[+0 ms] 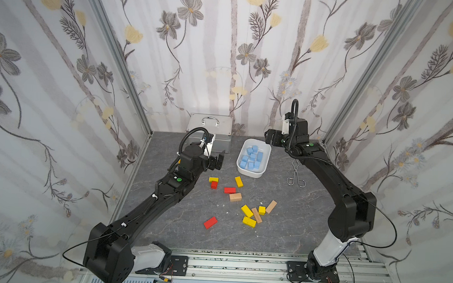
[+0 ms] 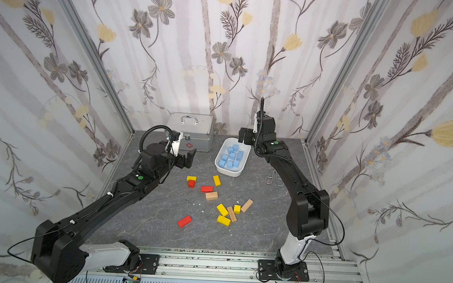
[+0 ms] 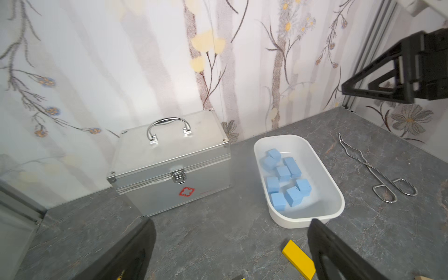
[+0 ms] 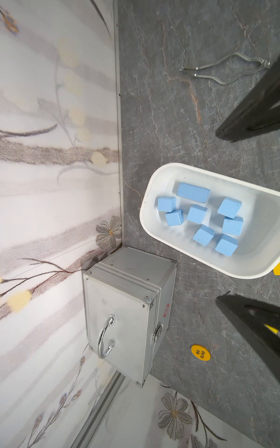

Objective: Pick out the blue building blocks
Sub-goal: Reset both arms

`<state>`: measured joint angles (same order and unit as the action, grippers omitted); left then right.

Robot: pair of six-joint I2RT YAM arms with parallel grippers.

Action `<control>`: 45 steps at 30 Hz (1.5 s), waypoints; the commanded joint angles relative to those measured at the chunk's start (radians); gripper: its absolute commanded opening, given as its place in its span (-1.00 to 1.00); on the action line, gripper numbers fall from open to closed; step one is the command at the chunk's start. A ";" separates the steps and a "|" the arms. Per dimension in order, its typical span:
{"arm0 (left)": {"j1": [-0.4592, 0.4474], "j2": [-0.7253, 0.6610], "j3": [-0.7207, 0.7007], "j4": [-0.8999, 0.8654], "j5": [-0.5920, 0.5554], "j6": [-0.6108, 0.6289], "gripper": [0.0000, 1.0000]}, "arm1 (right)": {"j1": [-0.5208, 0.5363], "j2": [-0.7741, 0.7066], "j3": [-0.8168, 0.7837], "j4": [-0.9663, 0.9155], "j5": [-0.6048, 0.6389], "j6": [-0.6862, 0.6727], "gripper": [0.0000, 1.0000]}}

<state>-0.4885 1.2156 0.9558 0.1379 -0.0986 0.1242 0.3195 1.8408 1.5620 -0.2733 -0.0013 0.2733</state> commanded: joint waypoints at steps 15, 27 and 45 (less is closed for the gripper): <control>0.139 -0.043 -0.314 0.230 -0.566 -0.057 1.00 | -0.023 -0.557 -0.563 0.318 0.324 -0.089 0.99; 0.153 0.114 -0.437 0.402 -0.738 -0.057 1.00 | -0.075 -0.760 -1.035 0.638 0.462 -0.121 0.99; 0.257 0.341 -0.548 0.830 -0.588 -0.035 1.00 | -0.156 -0.601 -1.321 1.100 0.587 -0.128 0.99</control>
<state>-0.2535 1.5303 0.4179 0.8272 -0.7547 0.1249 0.1680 1.2148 0.2302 0.6964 0.5606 0.1379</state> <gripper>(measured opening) 0.997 0.996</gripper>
